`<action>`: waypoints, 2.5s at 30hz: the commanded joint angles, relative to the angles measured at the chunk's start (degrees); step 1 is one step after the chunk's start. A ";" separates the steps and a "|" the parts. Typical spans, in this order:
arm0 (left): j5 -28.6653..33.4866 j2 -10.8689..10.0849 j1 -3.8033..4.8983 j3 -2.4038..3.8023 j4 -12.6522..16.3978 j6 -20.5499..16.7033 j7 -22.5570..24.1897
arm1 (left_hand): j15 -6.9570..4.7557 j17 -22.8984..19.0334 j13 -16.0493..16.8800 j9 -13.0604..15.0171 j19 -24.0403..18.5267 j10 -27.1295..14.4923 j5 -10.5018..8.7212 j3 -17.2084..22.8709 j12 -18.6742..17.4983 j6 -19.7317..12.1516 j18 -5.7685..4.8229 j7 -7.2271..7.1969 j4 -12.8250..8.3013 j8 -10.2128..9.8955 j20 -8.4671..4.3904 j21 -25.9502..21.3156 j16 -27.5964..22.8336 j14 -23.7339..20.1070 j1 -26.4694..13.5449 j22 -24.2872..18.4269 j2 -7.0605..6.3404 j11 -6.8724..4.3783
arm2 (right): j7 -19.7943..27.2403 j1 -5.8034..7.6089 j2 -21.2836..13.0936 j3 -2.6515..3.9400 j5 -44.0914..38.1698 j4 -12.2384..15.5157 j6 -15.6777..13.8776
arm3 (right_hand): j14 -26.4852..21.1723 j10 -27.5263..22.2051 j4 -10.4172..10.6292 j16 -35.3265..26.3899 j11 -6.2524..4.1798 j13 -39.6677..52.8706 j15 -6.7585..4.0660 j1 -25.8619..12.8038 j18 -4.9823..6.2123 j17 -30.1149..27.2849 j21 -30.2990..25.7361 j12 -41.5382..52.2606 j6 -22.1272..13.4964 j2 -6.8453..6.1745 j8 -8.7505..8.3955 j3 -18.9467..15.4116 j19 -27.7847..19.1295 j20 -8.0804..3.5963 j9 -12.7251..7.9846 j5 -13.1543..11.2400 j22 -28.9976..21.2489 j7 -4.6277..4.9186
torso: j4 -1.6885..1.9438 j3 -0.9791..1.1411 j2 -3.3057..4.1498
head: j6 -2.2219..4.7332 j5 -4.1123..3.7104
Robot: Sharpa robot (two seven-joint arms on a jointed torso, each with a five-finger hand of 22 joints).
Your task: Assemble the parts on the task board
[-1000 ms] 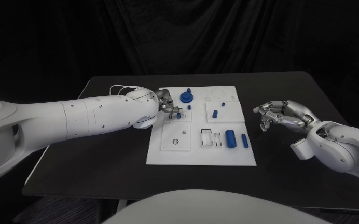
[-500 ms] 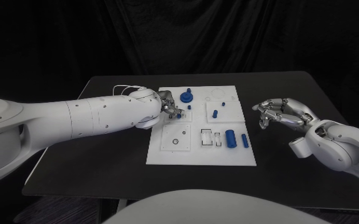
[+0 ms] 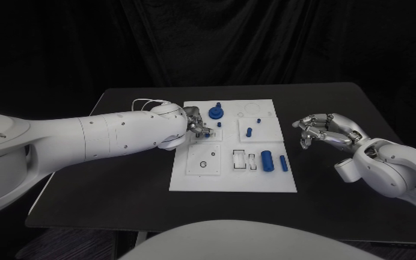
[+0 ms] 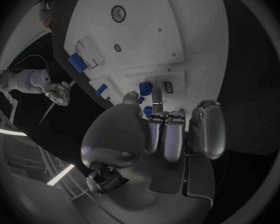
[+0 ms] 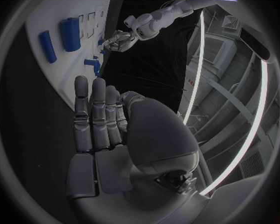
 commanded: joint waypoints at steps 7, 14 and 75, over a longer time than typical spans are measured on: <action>-0.04 0.33 -0.17 0.05 0.98 1.30 0.15 | -0.21 15.10 14.96 -0.20 -0.51 6.05 1.18 0.90 -0.03 -0.51 -0.50 -0.18 -0.02 0.15 0.04 -0.43 0.16 5.95 1.71 10.51 0.11 -0.16 | -0.44 0.03 0.26 0.04 -0.14 -0.15 0.72 | 0.29 0.26 -0.35 0.13 0.07 -0.14 0.11 -0.19 1.11 -0.14 0.37 0.04 -0.09 -0.16 -0.03 0.31 0.38 -0.04 -0.08 0.15 -0.11 0.00 | -0.04 0.01 -0.03 | 0.00 0.10; -0.04 0.55 -0.19 0.05 0.30 1.52 0.14 | -0.24 15.10 14.96 -0.36 -0.51 6.05 2.64 1.33 -0.03 -0.56 -0.49 -0.21 0.05 0.18 0.01 -0.51 0.16 5.95 2.47 10.49 0.10 -0.19 | -0.98 0.02 0.35 0.04 -0.14 -0.16 0.94 | 0.21 0.16 -0.46 0.04 0.10 -0.20 0.13 0.05 1.09 -0.25 0.35 -0.02 -0.24 -0.14 -0.10 0.50 0.36 -0.06 -0.13 0.24 -0.13 0.04 | 0.00 0.02 -0.02 | 0.00 -0.02; 2.03 -2.68 0.54 0.24 3.05 0.11 -0.98 | -0.97 15.10 14.96 -1.90 -0.93 6.05 14.82 15.55 -0.03 0.67 -0.21 -1.17 -0.05 1.44 -0.66 -2.05 0.16 5.95 9.67 10.15 -5.67 -1.07 | -3.60 -0.33 0.83 0.04 -0.15 -1.36 2.18 | -0.10 -0.24 -1.38 -0.20 0.25 -0.45 0.20 1.67 1.01 -0.71 0.40 -0.14 -0.59 -0.20 -0.13 1.57 0.17 -0.11 -0.26 1.33 -0.09 0.23 | 0.00 0.01 -0.01 | 0.00 -0.62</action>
